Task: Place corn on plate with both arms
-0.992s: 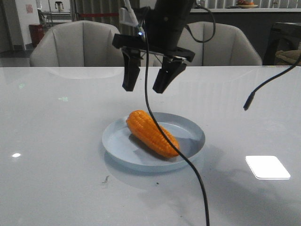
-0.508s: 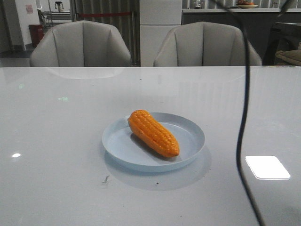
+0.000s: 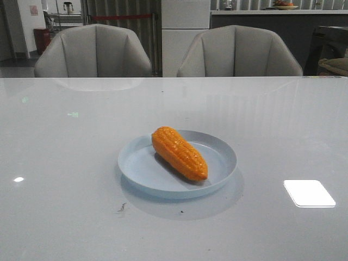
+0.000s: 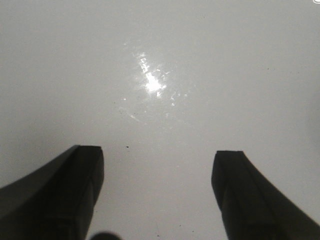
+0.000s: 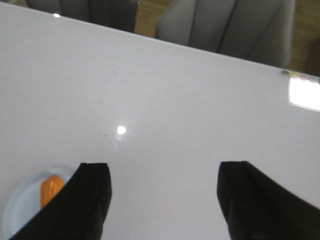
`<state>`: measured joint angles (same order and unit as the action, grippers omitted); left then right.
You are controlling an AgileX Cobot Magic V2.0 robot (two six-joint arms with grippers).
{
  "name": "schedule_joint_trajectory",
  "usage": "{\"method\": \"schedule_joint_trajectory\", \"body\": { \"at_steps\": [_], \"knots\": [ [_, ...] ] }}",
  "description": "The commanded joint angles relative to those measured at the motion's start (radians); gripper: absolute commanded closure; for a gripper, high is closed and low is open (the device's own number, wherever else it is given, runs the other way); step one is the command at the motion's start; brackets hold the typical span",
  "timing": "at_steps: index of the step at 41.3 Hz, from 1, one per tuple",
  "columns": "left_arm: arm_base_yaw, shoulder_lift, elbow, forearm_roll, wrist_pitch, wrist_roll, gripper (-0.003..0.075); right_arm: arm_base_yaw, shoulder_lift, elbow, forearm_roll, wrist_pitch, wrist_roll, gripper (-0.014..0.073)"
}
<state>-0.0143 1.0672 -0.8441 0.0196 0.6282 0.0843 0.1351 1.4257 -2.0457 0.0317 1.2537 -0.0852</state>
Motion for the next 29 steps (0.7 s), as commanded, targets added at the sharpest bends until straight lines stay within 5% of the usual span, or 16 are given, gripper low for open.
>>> {"method": "schedule_joint_trajectory", "body": {
  "at_steps": [1,12,19,29],
  "knots": [
    [0.002,-0.021,-0.028,-0.007,-0.064,-0.013,0.0216,-0.043,-0.126,0.151,-0.052,0.021,-0.015,0.004],
    [0.002,-0.021,-0.028,-0.007,-0.064,-0.013,0.0216,-0.085,-0.405,0.746,-0.044,-0.231,-0.006,0.004],
    [0.002,-0.021,-0.028,-0.007,-0.064,-0.013,0.0216,-0.085,-0.541,1.074,-0.032,-0.342,0.111,0.004],
    [0.002,-0.021,-0.028,-0.007,-0.066,-0.013,0.0216,-0.085,-0.624,1.245,-0.026,-0.395,0.147,0.004]
  ]
}}
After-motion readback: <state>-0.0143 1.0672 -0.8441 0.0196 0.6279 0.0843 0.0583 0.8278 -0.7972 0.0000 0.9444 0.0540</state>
